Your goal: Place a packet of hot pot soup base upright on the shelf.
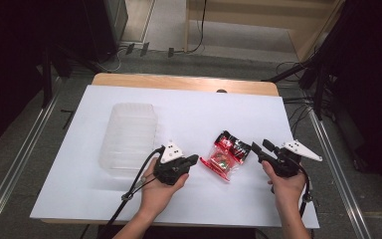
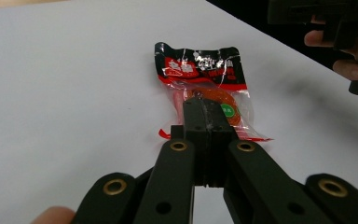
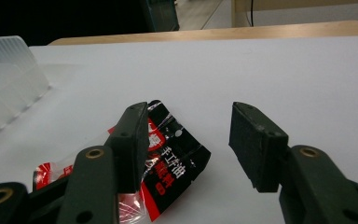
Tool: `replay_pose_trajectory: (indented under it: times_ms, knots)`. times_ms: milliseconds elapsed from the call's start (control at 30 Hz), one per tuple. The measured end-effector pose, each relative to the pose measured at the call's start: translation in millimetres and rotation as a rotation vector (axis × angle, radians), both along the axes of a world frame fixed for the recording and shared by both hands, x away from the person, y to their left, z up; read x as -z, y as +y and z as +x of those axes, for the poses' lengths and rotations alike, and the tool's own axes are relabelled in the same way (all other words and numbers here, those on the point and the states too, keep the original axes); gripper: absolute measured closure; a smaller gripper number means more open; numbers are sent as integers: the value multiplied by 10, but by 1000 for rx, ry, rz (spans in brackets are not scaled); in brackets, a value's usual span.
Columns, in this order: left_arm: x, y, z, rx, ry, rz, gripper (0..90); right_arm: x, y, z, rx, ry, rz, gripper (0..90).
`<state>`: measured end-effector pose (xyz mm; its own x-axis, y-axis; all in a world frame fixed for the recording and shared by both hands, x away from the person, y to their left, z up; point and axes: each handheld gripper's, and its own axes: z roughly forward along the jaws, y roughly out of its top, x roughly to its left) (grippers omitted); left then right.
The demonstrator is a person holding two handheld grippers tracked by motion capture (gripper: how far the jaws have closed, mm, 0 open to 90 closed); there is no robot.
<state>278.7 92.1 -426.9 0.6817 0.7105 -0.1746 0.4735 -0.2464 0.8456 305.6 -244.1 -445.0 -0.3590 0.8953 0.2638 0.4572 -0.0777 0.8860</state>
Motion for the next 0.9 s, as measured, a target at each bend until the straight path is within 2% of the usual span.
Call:
replay_pose_trajectory:
  times_ms: [167,433,500,700,900]
  knots:
    - [134,-204,26,19,14,10,900,55,3,8,2,14,12,469]
    - [294,-394,67,36,46,20,900,96,-2,8,0,39,18,455]
    - [338,-441,77,54,49,14,900,109,-2,8,-3,42,21,447]
    - [447,-531,125,53,71,35,900,129,16,11,-27,72,28,389]
    - [490,-563,126,52,86,74,900,129,47,-1,-46,71,33,332]
